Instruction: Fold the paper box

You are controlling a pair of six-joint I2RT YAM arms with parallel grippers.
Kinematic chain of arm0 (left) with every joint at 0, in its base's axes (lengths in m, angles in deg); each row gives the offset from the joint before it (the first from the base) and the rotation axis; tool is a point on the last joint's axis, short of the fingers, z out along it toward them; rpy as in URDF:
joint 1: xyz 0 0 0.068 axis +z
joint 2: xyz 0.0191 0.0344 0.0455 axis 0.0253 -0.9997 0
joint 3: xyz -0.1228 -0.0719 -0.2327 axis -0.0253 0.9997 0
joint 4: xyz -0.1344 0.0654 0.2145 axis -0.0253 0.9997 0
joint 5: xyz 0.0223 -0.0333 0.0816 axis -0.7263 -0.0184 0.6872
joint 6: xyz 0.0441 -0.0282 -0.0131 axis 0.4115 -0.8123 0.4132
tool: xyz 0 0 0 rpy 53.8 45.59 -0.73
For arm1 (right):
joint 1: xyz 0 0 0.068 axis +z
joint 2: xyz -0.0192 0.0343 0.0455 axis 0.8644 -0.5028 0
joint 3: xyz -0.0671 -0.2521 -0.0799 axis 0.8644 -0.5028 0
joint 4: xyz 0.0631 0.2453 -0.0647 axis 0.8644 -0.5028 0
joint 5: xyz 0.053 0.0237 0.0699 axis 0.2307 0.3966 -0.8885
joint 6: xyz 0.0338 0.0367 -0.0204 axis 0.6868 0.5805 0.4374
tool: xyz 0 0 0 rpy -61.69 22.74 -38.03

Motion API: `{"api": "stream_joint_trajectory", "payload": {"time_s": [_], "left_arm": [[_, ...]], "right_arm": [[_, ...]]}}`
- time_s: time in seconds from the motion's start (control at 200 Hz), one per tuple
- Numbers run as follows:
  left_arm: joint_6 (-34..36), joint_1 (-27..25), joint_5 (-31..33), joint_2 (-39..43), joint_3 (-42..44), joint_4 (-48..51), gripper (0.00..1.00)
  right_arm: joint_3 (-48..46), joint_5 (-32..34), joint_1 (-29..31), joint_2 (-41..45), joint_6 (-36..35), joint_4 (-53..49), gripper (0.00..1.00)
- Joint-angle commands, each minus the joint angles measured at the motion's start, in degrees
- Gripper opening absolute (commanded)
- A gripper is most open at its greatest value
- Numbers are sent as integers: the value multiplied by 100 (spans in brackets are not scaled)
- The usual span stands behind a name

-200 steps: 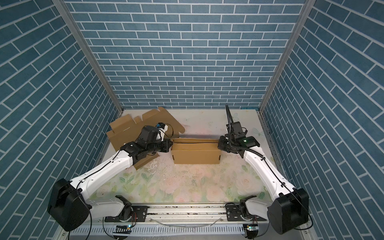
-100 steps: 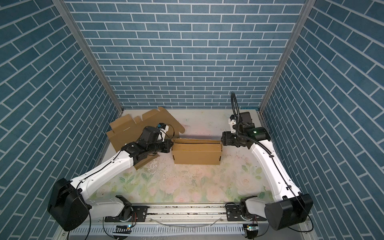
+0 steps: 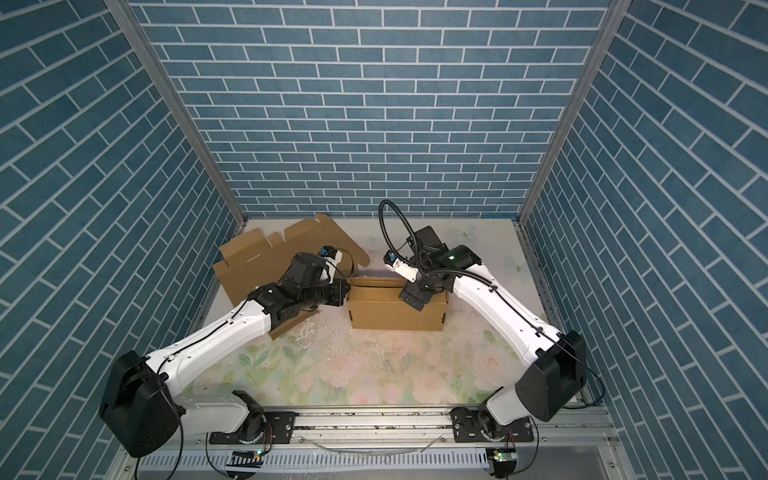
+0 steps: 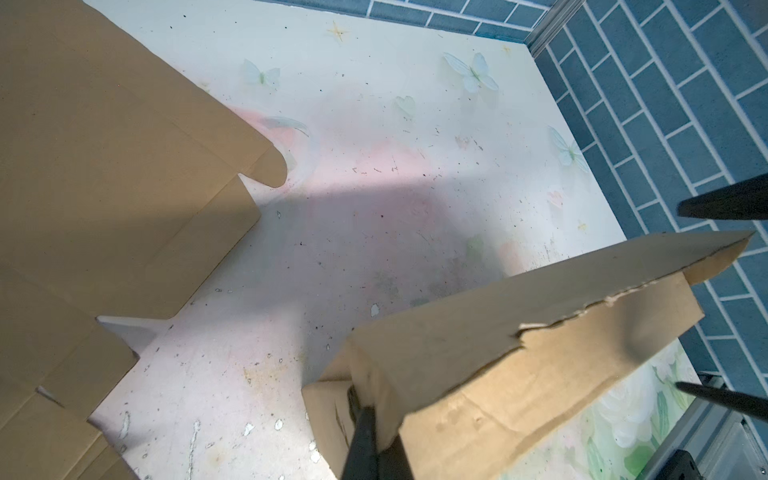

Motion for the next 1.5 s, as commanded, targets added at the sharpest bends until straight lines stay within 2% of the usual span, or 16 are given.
{"api": "stream_joint_trajectory", "payload": {"time_s": [0.0, 0.315, 0.675, 0.78, 1.01, 1.115, 1.21, 1.385, 1.495], "left_arm": [[87, -99, -155, -259, 219, 1100, 0], [124, -125, -170, -238, 227, 1062, 0], [-61, -213, -337, -190, 150, 899, 0], [-136, -263, -416, -119, 99, 866, 5], [-132, -266, -392, 19, 159, 982, 10], [8, -168, -325, 142, 40, 1148, 19], [122, 25, -476, 273, -142, 1281, 31], [154, 665, -1227, 628, -460, 1396, 46], [-152, 1136, -1671, 692, -486, 1121, 49]], "right_arm": [[326, -421, 61, -177, -669, -113, 95], [446, -725, 61, -698, -735, -43, 93], [324, -822, 61, -870, -565, 125, 73], [230, -835, 65, -886, -511, 221, 66], [157, -822, 63, -911, -427, 307, 60], [50, -773, 66, -845, -392, 417, 59], [-131, -668, 66, -767, -376, 614, 58], [-292, -521, 70, -724, -358, 762, 57], [-366, -481, 82, -674, -328, 870, 55]]}}
